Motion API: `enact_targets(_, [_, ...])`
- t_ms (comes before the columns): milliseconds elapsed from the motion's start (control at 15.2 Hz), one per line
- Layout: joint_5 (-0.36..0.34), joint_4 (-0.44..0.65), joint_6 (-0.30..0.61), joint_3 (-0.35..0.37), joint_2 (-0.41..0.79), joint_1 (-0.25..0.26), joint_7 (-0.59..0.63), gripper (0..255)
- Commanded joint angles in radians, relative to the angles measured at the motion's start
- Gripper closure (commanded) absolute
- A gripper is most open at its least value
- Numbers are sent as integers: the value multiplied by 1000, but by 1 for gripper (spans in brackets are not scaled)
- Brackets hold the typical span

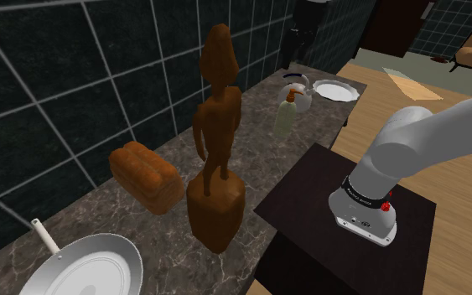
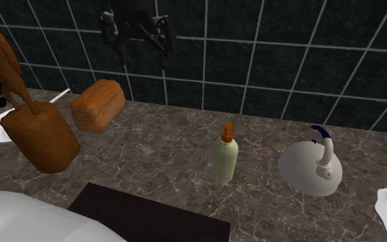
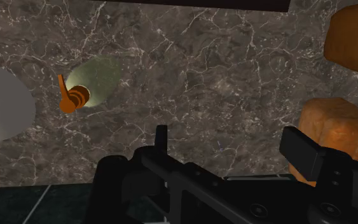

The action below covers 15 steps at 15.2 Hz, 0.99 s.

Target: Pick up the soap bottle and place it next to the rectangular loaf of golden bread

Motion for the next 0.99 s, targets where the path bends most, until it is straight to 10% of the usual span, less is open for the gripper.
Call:
enact_targets(0, [0,0,0,0,0,0,0,0])
enact_targets(924, [-102,-126,324,-238,229,-88,-270,0])
